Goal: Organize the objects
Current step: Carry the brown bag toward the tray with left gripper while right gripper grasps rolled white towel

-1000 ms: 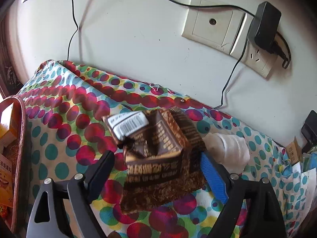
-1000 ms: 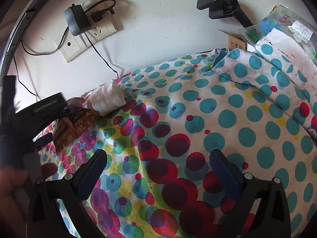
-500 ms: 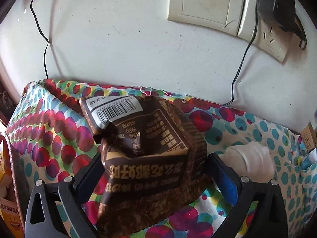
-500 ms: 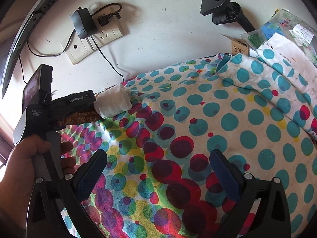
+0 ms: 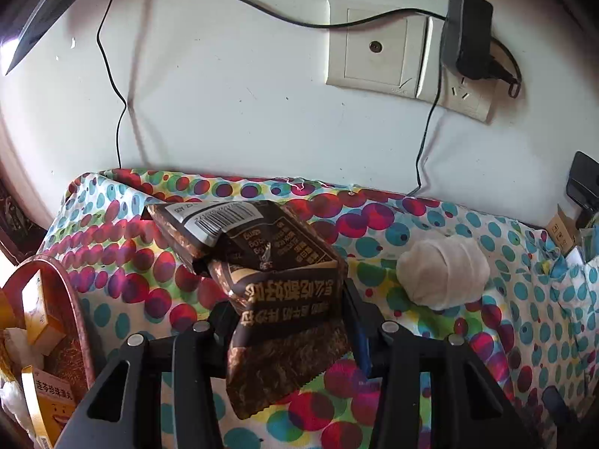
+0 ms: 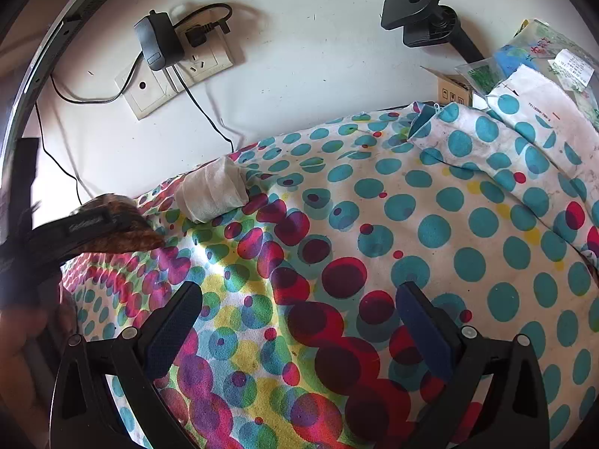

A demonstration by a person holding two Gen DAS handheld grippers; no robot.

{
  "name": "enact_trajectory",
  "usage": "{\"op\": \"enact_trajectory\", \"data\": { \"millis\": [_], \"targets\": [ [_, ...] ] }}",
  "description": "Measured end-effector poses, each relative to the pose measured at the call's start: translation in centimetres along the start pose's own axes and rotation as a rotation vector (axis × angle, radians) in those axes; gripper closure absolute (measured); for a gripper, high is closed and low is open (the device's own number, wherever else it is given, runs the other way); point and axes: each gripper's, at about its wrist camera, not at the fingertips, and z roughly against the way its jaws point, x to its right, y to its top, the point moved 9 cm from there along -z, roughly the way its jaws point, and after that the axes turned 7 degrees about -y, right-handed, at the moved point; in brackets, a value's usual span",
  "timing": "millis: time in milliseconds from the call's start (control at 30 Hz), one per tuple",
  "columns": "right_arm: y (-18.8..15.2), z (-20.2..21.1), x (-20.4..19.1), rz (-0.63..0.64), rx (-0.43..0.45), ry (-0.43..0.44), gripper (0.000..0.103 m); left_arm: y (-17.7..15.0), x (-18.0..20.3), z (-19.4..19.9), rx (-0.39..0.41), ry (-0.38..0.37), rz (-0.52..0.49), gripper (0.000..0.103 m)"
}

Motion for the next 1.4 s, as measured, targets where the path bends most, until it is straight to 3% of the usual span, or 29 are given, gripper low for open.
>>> {"op": "enact_trajectory", "data": {
  "millis": [167,400,633,1167,1400],
  "targets": [
    [0.0,-1.1,-1.2,0.071,-0.046,-0.021,0.0,-1.7,0.2,4.0,0.043,0.004,-0.074,0.056],
    [1.2,-3.2,-4.3,0.17,-0.05,-0.07,0.0,-4.5,-1.9,8.3,0.064,-0.014,-0.029,0.056],
    [2.8,-6.3,-7.4,0.194,-0.068,-0.092,0.0,-7.6,-3.6,12.4,0.093,0.013,-0.067,0.056],
    [4.6,-8.7,-11.9,0.274,-0.042,-0.091,0.0,-10.7,-5.5,15.2,0.081,0.012,-0.025,0.056],
    [5.5,-9.9,-13.5,0.283,-0.038,-0.087,0.001,-10.6,-8.0,17.9,0.113,0.064,0.001,0.056]
  ]
}}
